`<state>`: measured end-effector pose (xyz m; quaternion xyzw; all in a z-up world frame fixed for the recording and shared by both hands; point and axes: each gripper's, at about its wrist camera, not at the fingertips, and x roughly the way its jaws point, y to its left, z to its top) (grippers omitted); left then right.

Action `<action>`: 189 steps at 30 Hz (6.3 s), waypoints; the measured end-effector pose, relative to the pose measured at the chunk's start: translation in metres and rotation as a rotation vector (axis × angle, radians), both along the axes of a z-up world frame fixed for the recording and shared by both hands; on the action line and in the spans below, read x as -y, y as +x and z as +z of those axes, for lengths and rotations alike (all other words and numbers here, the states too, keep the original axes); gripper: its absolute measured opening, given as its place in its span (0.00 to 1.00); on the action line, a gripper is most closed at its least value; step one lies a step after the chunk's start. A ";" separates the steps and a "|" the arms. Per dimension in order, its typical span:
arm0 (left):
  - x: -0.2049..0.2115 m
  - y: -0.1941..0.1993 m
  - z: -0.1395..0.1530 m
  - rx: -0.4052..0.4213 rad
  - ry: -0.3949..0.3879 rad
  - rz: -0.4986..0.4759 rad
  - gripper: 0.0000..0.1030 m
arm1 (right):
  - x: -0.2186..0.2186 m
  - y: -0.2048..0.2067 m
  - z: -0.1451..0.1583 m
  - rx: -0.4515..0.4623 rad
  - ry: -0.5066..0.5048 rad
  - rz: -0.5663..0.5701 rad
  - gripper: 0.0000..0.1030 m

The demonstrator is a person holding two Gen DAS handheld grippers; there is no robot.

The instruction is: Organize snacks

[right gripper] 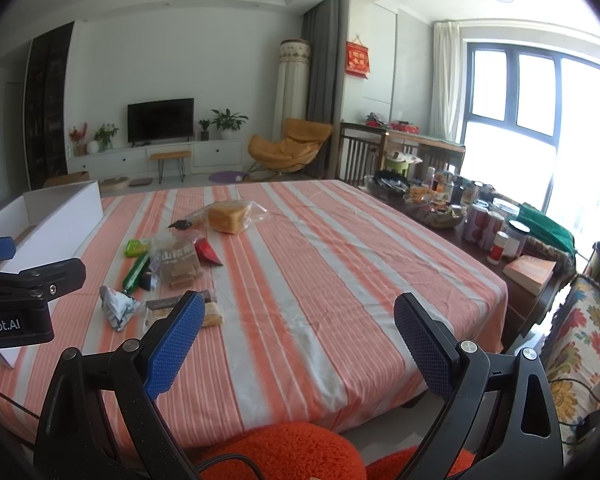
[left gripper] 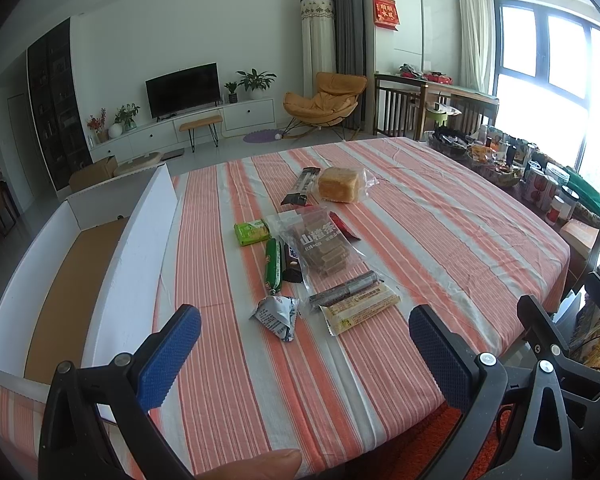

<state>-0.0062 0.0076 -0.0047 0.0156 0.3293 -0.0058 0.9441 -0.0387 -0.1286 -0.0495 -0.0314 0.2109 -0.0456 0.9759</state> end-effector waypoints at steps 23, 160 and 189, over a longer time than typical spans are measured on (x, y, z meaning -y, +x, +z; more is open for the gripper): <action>0.000 0.000 0.000 -0.001 0.000 0.001 1.00 | -0.001 0.000 -0.002 -0.004 0.002 0.002 0.95; -0.079 0.017 0.018 -0.216 -0.093 0.091 1.00 | -0.012 0.016 -0.020 -0.273 0.144 0.183 0.95; -0.085 0.147 -0.141 -0.280 -0.037 0.110 1.00 | 0.028 0.033 -0.046 -0.343 0.302 0.061 0.95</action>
